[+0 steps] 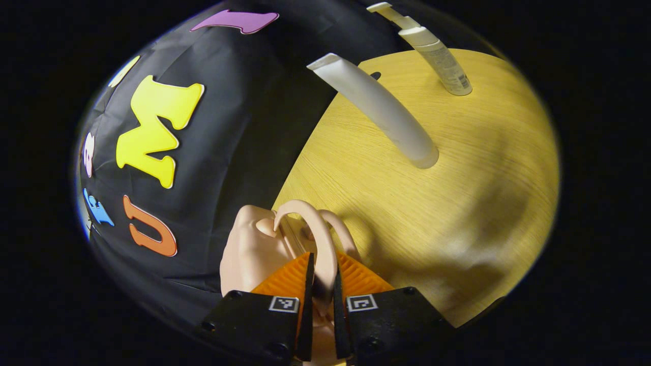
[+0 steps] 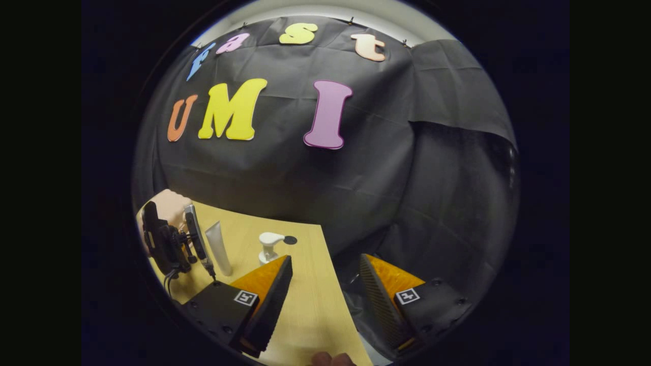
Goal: First open the suitcase, pack the skin care products into it, and then close the suitcase.
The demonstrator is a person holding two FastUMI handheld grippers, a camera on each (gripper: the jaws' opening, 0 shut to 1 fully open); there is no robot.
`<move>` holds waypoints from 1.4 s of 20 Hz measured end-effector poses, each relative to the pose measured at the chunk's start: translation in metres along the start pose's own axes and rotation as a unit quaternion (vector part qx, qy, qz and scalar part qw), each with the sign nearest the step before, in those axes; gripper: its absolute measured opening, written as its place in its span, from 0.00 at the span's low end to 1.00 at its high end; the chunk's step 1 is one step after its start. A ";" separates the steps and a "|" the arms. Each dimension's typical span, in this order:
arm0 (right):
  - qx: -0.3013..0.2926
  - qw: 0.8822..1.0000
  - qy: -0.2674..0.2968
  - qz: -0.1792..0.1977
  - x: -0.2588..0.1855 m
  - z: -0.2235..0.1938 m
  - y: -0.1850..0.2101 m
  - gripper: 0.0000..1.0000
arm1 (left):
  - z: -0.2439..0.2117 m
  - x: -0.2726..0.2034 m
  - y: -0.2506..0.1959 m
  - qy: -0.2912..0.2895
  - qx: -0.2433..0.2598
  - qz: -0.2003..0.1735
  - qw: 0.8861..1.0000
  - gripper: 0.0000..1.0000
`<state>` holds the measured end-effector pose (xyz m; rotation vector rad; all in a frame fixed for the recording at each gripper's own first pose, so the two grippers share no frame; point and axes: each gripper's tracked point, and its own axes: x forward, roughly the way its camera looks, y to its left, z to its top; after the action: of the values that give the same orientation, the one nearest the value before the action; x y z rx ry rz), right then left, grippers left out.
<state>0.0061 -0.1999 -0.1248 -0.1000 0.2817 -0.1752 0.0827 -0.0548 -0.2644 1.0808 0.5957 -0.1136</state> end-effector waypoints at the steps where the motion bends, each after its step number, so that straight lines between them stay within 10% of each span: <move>1: 0.002 1.000 -0.001 0.001 0.000 0.001 0.001 0.80 | 0.000 -0.001 0.002 -0.002 -0.007 0.001 1.000 0.14; 11: 0.004 0.999 -0.039 0.000 -0.018 0.043 0.039 0.80 | 0.006 -0.060 0.082 -0.080 -0.152 0.004 0.985 0.03; 20: -0.013 0.996 -0.072 0.043 -0.044 0.098 0.146 0.80 | -0.110 -0.088 0.287 -0.138 -0.388 0.065 0.909 0.03; 28: -0.056 0.993 -0.078 0.063 -0.060 0.120 0.226 0.80 | -0.305 -0.017 0.324 -0.123 -0.499 0.093 0.852 0.03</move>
<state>0.0195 0.0410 -0.0216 -0.2051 0.1406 -0.0260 0.0659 0.3588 -0.0993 0.0895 0.2352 0.2156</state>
